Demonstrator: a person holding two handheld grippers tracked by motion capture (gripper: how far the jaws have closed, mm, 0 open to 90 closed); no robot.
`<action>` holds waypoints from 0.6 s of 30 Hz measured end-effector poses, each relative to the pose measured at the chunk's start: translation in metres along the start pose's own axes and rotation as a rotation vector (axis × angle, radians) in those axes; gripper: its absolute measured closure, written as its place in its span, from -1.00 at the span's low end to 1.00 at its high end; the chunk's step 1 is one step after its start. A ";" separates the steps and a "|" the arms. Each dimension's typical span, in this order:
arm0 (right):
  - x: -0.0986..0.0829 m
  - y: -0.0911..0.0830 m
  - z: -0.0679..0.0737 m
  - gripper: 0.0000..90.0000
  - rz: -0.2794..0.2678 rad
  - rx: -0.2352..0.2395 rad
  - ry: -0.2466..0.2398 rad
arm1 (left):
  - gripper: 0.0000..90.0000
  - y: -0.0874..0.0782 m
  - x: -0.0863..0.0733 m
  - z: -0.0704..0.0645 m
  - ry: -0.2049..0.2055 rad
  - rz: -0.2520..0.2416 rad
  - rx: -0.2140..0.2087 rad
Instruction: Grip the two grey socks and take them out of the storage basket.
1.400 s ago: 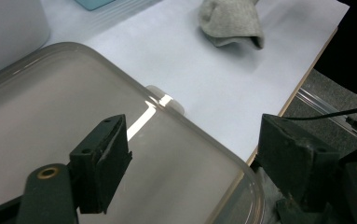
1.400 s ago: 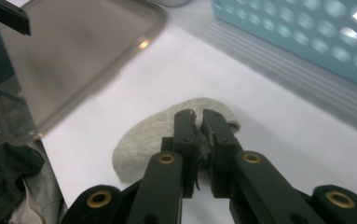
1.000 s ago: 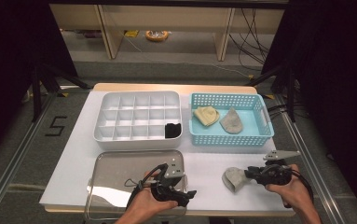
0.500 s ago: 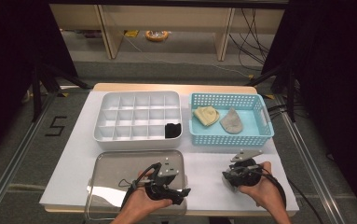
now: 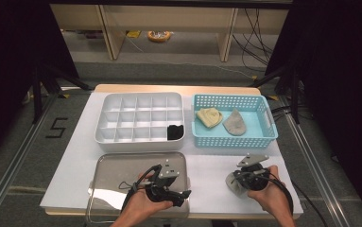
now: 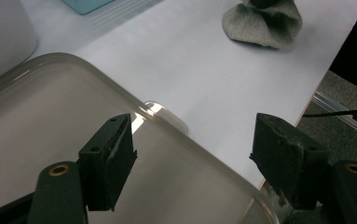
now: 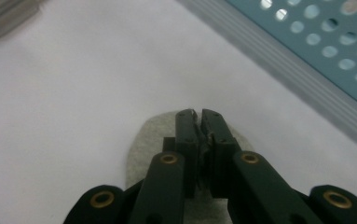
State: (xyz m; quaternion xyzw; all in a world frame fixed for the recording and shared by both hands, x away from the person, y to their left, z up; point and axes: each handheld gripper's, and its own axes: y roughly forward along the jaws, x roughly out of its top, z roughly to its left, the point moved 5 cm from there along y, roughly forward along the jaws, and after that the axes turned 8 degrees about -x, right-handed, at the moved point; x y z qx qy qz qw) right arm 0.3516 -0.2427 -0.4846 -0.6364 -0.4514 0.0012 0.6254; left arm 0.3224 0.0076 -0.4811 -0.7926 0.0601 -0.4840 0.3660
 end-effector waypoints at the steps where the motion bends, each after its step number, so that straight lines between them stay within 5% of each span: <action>1: -0.002 -0.006 -0.002 0.92 -0.004 -0.016 0.019 | -0.36 0.003 0.002 -0.001 0.003 -0.006 -0.003; 11: -0.036 -0.031 -0.011 0.92 -0.127 0.021 0.135 | -0.32 0.038 0.030 -0.013 0.051 0.029 -0.028; 13: -0.040 -0.030 -0.013 0.92 -0.132 0.024 0.130 | -0.30 0.043 0.032 -0.014 0.045 0.032 -0.030; 16: -0.049 -0.033 -0.011 0.92 -0.137 0.050 0.208 | -0.27 0.063 0.042 -0.016 0.042 0.060 -0.052; 18: -0.051 -0.032 -0.014 0.91 -0.154 0.043 0.194 | -0.25 0.074 0.047 -0.020 0.032 0.064 -0.064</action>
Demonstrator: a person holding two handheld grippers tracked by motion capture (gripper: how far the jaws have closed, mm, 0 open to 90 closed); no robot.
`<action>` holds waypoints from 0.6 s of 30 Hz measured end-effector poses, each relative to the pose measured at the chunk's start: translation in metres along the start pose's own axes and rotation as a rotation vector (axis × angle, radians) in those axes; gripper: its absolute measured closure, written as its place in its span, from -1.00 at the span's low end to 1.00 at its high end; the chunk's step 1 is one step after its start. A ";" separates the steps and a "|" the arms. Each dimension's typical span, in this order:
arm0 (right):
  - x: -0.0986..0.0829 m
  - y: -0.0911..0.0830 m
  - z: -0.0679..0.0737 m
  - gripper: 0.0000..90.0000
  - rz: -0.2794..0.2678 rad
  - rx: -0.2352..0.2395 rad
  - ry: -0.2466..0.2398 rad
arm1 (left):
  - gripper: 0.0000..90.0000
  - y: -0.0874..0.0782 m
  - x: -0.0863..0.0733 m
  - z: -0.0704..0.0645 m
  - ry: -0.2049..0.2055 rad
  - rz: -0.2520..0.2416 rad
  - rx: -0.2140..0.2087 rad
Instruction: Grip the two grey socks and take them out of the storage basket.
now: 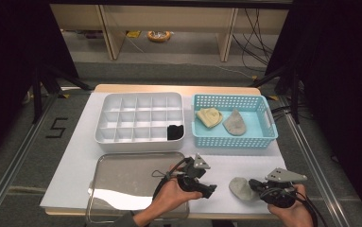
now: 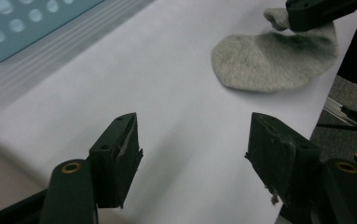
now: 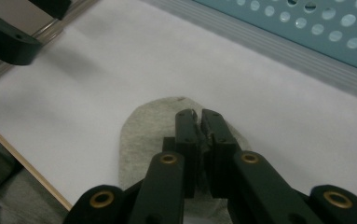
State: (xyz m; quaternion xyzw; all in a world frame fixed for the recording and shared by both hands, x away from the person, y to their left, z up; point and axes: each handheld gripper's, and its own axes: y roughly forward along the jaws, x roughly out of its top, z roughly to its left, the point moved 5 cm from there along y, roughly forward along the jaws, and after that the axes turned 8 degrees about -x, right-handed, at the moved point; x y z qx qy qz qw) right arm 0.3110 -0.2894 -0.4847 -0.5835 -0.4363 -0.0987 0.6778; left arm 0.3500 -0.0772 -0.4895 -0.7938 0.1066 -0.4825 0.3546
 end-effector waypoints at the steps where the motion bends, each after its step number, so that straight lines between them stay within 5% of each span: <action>1: 0.000 0.001 -0.001 0.91 -0.017 0.009 -0.010 | -0.24 0.005 0.002 -0.002 0.003 0.004 -0.008; 10: -0.003 0.001 0.000 0.90 -0.025 0.010 0.007 | -0.13 0.046 0.017 -0.012 0.059 0.071 -0.038; 18: -0.003 0.000 -0.001 0.89 -0.019 0.008 0.010 | 0.00 0.071 0.022 -0.014 0.098 0.069 -0.028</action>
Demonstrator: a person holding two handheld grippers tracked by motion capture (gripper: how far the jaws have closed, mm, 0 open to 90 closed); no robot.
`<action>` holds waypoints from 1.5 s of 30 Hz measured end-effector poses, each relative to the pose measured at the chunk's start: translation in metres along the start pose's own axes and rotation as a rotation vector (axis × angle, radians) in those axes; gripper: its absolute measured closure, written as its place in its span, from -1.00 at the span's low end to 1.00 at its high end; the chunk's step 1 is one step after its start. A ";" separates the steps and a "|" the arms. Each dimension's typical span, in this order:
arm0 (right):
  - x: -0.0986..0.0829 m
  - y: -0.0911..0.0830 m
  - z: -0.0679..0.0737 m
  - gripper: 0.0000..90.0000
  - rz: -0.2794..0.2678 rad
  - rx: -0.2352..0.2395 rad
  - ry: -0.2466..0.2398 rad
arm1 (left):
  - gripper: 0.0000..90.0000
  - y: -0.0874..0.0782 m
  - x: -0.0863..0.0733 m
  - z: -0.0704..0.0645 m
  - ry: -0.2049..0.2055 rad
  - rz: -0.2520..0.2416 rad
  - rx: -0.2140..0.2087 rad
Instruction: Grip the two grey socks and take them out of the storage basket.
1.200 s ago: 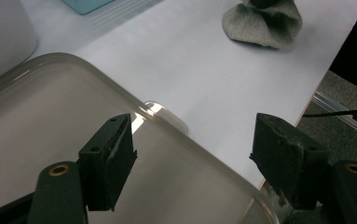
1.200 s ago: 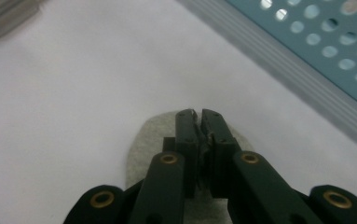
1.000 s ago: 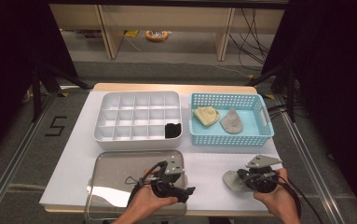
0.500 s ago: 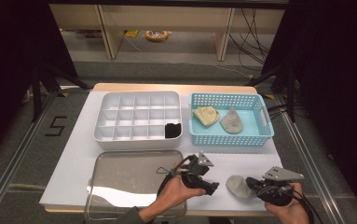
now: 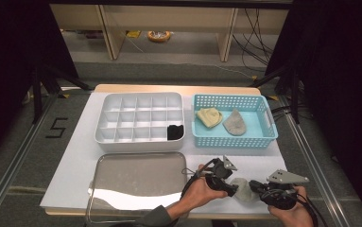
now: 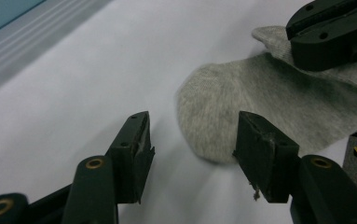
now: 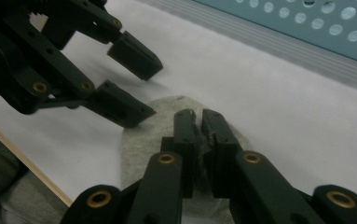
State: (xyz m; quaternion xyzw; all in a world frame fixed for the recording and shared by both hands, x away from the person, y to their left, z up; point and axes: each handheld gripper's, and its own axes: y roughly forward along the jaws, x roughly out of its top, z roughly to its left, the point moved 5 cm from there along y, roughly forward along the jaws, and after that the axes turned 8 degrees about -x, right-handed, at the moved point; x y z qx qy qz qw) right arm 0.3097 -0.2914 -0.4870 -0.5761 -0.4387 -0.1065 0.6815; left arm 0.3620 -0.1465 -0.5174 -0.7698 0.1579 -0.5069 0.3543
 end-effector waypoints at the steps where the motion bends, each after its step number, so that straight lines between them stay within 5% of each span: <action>1: -0.001 -0.001 0.002 0.89 0.015 -0.005 0.035 | 0.03 0.002 0.000 0.000 0.015 0.019 0.006; 3: -0.001 0.000 0.000 0.89 0.007 -0.009 0.012 | 0.11 0.004 0.000 -0.001 0.020 0.008 0.018; 8: 0.000 0.000 0.001 0.90 0.012 0.004 0.007 | 0.77 0.005 0.000 -0.007 0.042 -0.001 -0.002; 12: 0.001 -0.001 0.004 0.90 0.010 -0.001 0.031 | 0.91 0.001 -0.001 -0.007 0.043 -0.023 0.001; 13: 0.003 -0.001 0.001 0.91 0.004 0.003 0.003 | 0.93 -0.005 -0.001 -0.005 0.052 -0.035 0.003; 15: 0.007 -0.002 0.004 0.91 0.012 0.006 0.034 | 0.93 -0.013 0.001 -0.004 0.023 -0.085 0.014; 16: 0.010 -0.001 0.002 0.91 -0.014 0.006 -0.002 | 0.94 -0.018 0.001 -0.002 0.019 -0.097 0.018; 21: 0.028 0.000 0.005 0.91 -0.035 0.016 -0.018 | 0.94 -0.039 -0.001 0.009 0.012 -0.123 0.049; 23: 0.036 0.003 0.008 0.91 -0.036 0.023 -0.010 | 0.94 -0.053 -0.006 0.017 0.008 -0.145 0.095; 28: 0.045 0.016 0.012 0.91 -0.034 0.038 -0.036 | 0.94 -0.064 -0.022 0.022 -0.015 -0.166 0.102; 36: 0.021 0.017 0.008 0.91 0.012 0.029 -0.003 | 0.94 -0.061 -0.040 0.012 0.003 -0.133 0.095; 37: 0.018 0.018 0.004 0.90 0.007 0.030 -0.031 | 0.94 -0.061 -0.040 0.012 0.003 -0.133 0.095; 40: 0.007 0.017 0.004 0.87 0.042 0.033 0.023 | 0.93 -0.057 -0.047 0.005 -0.001 -0.122 0.068; 43: 0.001 0.016 -0.002 0.81 0.032 0.019 0.004 | 0.93 -0.057 -0.050 0.001 0.008 -0.112 0.064; 45: -0.001 0.013 -0.001 0.78 0.057 0.006 0.034 | 0.93 -0.056 -0.050 -0.001 0.010 -0.112 0.063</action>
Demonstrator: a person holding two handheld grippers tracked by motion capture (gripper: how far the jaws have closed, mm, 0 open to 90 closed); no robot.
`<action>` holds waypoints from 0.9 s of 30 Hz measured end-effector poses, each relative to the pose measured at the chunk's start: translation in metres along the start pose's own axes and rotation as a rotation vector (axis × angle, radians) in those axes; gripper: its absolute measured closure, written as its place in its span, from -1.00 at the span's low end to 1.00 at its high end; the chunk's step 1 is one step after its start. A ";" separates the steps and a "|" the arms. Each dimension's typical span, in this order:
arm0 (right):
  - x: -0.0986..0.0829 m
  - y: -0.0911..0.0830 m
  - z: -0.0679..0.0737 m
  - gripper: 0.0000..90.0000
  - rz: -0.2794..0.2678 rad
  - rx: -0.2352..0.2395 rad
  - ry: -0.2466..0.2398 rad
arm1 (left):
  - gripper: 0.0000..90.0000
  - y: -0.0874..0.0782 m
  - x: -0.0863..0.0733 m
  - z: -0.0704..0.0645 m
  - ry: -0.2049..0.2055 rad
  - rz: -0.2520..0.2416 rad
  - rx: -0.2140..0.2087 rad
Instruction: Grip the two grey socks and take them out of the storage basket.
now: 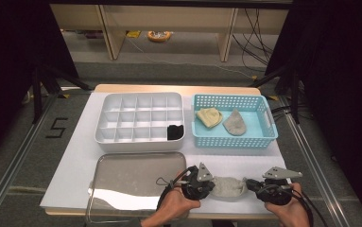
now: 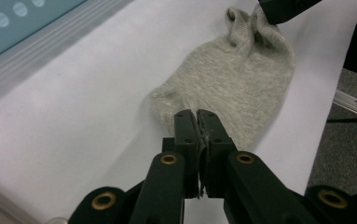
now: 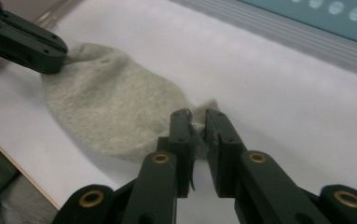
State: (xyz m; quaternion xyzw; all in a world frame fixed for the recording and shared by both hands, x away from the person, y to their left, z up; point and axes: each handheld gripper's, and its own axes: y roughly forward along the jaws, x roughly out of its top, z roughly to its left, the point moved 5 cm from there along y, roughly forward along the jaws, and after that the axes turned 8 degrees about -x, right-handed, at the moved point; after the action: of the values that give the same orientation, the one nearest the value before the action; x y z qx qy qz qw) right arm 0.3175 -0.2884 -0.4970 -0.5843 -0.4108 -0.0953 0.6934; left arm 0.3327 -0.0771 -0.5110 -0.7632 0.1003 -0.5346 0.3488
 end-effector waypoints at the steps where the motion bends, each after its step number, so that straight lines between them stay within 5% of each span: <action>1: -0.002 -0.001 -0.002 0.74 0.000 -0.015 -0.013 | 0.93 0.000 -0.001 0.000 0.005 0.004 0.009; 4: -0.004 -0.008 -0.009 0.55 -0.005 -0.059 -0.030 | 0.92 0.000 -0.002 -0.004 0.000 -0.005 -0.006; 6: -0.004 -0.011 -0.007 0.49 0.004 -0.064 0.012 | 0.92 0.000 -0.003 -0.004 0.004 0.002 0.001; 7: 0.001 -0.014 -0.013 0.36 -0.032 -0.076 -0.015 | 0.92 0.000 -0.003 -0.006 -0.005 -0.003 -0.004; 9: 0.006 -0.020 -0.009 0.31 -0.025 -0.082 0.054 | 0.91 0.000 -0.004 -0.008 0.000 -0.004 -0.010; 14: 0.013 -0.011 -0.011 0.23 -0.003 -0.082 -0.010 | 0.90 0.000 -0.006 -0.007 -0.002 0.000 -0.014; 15: 0.011 -0.004 -0.007 0.22 0.061 -0.060 0.012 | 0.90 0.000 -0.007 -0.007 -0.010 0.004 -0.011; 16: 0.011 0.002 -0.007 0.22 0.065 -0.046 -0.004 | 0.90 0.000 -0.008 -0.007 -0.003 0.005 -0.011; 18: 0.010 0.012 -0.004 0.47 0.080 0.002 -0.041 | 0.90 0.000 -0.008 -0.007 -0.004 0.005 -0.011; 19: 0.011 0.019 -0.002 0.62 0.045 0.014 -0.043 | 0.90 -0.001 -0.009 -0.006 -0.014 -0.002 -0.012; 20: 0.011 0.019 -0.002 0.62 0.045 0.014 -0.043 | 0.90 -0.001 -0.009 -0.006 -0.014 -0.002 -0.012; 21: 0.014 0.017 -0.002 0.86 0.086 0.019 -0.056 | 0.90 -0.004 -0.008 -0.005 -0.007 -0.007 -0.009; 25: 0.034 0.009 -0.006 0.93 0.019 0.002 -0.088 | 0.91 -0.013 -0.004 -0.002 -0.009 -0.039 0.023; 26: 0.038 0.006 -0.003 0.93 0.008 -0.005 -0.057 | 0.91 -0.013 -0.004 -0.002 -0.009 -0.039 0.023; 27: 0.044 0.005 -0.005 0.93 -0.012 -0.004 -0.094 | 0.91 -0.018 -0.002 -0.002 0.000 -0.058 0.037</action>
State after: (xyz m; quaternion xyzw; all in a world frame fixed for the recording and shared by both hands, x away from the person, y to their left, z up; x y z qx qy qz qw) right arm 0.3515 -0.2764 -0.4707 -0.5871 -0.4461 -0.0726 0.6716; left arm 0.3265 -0.0636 -0.5010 -0.7592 0.0680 -0.5463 0.3472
